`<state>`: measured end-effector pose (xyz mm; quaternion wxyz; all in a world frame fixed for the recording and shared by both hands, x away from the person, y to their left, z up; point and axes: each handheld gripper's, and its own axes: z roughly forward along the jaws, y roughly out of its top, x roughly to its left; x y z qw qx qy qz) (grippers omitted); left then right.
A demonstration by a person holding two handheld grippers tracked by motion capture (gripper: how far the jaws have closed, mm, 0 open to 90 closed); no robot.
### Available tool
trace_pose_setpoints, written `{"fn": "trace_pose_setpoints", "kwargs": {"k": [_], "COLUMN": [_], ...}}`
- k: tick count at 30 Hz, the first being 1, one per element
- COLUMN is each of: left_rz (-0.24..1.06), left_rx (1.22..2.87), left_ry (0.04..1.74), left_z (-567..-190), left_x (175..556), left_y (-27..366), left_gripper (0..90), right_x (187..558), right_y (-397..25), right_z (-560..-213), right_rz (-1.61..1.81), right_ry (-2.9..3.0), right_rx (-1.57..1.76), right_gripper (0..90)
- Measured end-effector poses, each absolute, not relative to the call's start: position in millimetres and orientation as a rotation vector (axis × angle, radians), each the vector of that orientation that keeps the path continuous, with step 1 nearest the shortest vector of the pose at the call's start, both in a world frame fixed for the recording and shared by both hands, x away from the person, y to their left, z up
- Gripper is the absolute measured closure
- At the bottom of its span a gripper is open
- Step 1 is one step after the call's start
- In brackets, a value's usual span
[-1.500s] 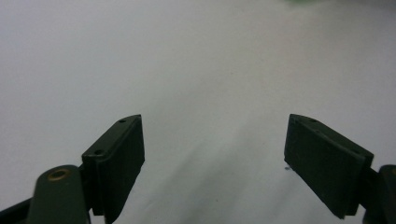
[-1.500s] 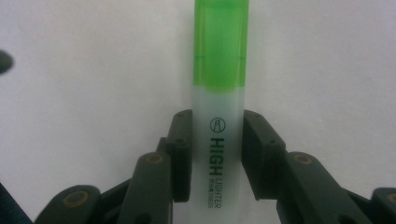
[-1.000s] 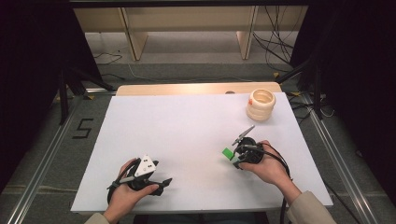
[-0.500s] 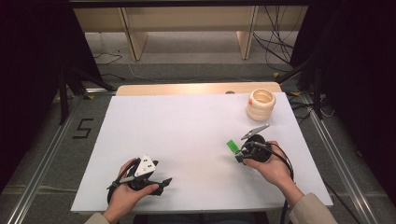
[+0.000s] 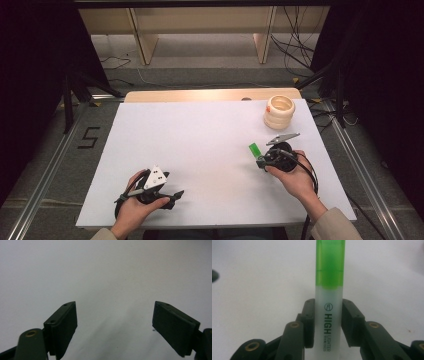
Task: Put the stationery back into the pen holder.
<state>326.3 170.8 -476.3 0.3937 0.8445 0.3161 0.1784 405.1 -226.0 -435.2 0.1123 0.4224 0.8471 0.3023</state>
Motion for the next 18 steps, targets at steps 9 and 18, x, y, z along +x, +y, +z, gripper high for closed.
{"fn": "trace_pose_setpoints", "kwargs": {"k": [9, 18], "left_rz": [0.453, 0.453], "left_rx": [2.142, 2.142], "left_ry": [0.803, 0.804], "left_z": [-476, -476], "left_x": [326, 326], "left_y": [171, 171], "left_gripper": [19.9, 19.8], "right_x": [406, 407], "right_y": [-236, -244], "right_z": [-432, -428], "right_rz": [0.953, 1.004], "right_ry": [2.392, 2.311], "right_rx": [1.3, 1.345], "right_gripper": [66.4, 66.3]}}
